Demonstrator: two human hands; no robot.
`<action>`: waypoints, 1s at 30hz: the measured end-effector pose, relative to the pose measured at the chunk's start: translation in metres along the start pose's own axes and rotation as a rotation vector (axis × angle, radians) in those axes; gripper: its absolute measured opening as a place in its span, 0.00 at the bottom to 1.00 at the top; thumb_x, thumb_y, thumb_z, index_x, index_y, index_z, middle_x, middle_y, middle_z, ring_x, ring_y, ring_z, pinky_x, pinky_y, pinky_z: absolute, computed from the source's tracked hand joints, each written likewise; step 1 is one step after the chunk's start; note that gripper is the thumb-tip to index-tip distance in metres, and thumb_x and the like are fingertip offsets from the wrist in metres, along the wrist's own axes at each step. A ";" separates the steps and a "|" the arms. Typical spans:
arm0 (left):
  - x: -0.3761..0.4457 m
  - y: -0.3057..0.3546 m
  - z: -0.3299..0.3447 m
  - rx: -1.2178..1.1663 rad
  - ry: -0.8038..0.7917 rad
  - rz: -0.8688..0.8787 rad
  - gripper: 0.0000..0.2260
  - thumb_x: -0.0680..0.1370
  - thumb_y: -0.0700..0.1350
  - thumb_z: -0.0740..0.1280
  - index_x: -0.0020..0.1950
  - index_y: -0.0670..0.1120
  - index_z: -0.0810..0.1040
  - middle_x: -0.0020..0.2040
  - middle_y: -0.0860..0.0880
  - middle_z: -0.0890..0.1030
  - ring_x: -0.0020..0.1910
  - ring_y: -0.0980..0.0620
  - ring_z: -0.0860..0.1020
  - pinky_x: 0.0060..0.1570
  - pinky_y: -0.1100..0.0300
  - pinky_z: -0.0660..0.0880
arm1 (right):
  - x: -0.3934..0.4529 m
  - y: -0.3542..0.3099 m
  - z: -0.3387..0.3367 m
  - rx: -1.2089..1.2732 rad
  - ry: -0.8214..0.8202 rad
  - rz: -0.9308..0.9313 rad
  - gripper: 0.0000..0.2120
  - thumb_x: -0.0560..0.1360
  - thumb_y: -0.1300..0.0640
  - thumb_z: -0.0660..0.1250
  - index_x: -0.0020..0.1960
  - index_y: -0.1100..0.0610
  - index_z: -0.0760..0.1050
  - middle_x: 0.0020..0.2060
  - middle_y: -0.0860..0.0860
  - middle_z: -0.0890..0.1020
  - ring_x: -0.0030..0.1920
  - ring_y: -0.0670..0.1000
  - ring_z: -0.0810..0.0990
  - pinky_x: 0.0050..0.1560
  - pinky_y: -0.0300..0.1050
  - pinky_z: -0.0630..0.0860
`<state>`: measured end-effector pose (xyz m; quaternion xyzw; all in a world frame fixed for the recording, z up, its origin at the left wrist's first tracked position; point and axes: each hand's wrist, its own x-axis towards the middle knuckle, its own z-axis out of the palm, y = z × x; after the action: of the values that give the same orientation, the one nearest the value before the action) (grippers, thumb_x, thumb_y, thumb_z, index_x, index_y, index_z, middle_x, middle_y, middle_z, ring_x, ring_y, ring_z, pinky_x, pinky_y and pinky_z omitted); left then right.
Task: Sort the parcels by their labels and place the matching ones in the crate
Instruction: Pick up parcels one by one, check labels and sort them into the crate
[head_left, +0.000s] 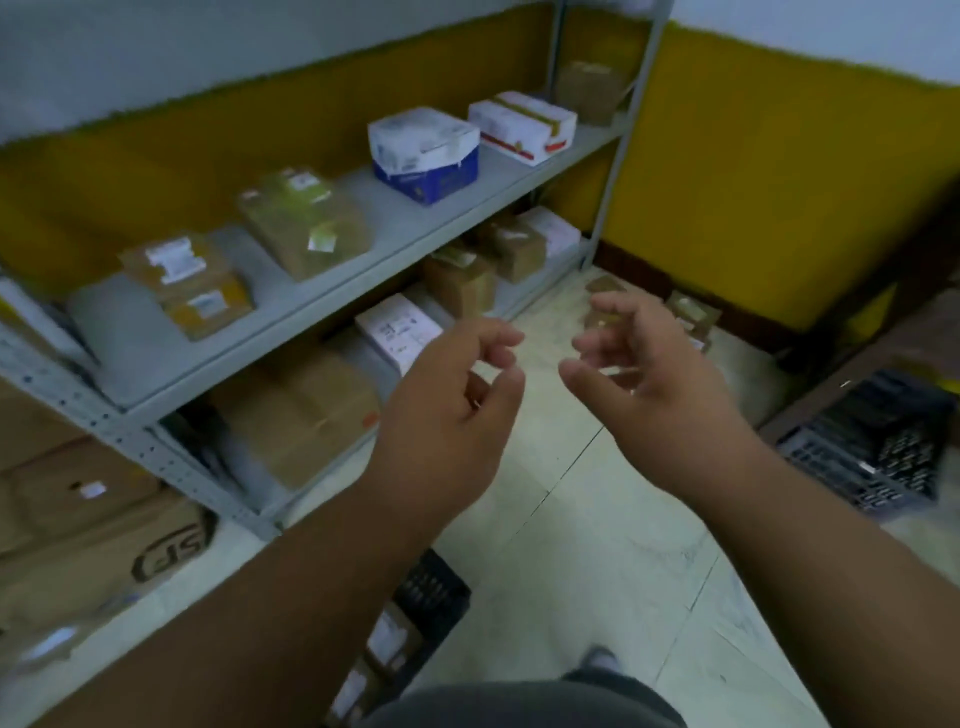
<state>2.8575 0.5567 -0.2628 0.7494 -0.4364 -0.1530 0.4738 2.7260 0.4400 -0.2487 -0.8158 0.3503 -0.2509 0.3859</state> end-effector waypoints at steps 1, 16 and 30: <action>0.010 0.006 0.011 -0.006 -0.009 0.007 0.07 0.80 0.51 0.63 0.56 0.63 0.72 0.48 0.59 0.79 0.41 0.59 0.80 0.42 0.63 0.79 | 0.001 0.013 -0.013 0.022 0.026 0.000 0.23 0.74 0.46 0.70 0.66 0.40 0.66 0.50 0.40 0.79 0.52 0.39 0.78 0.58 0.49 0.78; 0.107 0.044 0.235 -0.081 -0.185 -0.107 0.20 0.79 0.47 0.67 0.69 0.58 0.67 0.46 0.57 0.80 0.38 0.54 0.82 0.39 0.58 0.82 | 0.079 0.193 -0.136 0.017 0.047 0.221 0.25 0.75 0.48 0.71 0.69 0.45 0.65 0.48 0.43 0.79 0.46 0.40 0.80 0.43 0.40 0.79; 0.378 0.005 0.299 -0.123 -0.361 -0.082 0.12 0.80 0.45 0.66 0.61 0.56 0.73 0.44 0.53 0.80 0.39 0.51 0.82 0.44 0.44 0.81 | 0.301 0.245 -0.183 0.185 0.218 0.396 0.19 0.76 0.54 0.71 0.65 0.46 0.71 0.45 0.47 0.83 0.35 0.39 0.78 0.32 0.33 0.73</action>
<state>2.8786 0.0811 -0.3397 0.6965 -0.4733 -0.3305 0.4261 2.6983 0.0142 -0.2990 -0.6606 0.5184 -0.2879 0.4604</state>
